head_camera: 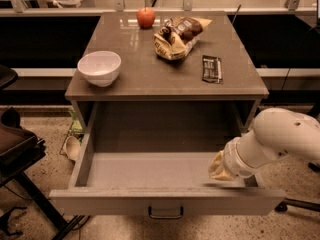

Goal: Open top drawer

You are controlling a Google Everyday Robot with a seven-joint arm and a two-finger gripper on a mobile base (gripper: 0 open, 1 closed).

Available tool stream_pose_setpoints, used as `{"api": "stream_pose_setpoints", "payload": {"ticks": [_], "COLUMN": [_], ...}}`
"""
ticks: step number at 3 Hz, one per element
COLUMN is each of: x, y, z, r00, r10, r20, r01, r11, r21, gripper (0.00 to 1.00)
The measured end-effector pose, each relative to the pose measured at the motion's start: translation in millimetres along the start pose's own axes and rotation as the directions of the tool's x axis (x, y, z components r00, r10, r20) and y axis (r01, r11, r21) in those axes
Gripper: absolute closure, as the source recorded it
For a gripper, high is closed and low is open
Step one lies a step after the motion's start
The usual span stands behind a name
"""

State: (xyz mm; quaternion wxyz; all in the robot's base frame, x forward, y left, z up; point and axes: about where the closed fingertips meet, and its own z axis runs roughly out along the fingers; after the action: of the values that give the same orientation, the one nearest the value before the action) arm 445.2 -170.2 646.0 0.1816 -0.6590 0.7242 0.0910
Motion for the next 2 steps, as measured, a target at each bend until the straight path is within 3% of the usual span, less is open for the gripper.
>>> {"api": "stream_pose_setpoints", "payload": {"ticks": [2], "x": [-0.9], "y": [1.6], "z": [1.1], "r00": [1.000], "r10": [-0.003], "r20": [-0.001], "r01": [0.003], "r11": [1.0000], "r21": [-0.004], "gripper": [0.43]}}
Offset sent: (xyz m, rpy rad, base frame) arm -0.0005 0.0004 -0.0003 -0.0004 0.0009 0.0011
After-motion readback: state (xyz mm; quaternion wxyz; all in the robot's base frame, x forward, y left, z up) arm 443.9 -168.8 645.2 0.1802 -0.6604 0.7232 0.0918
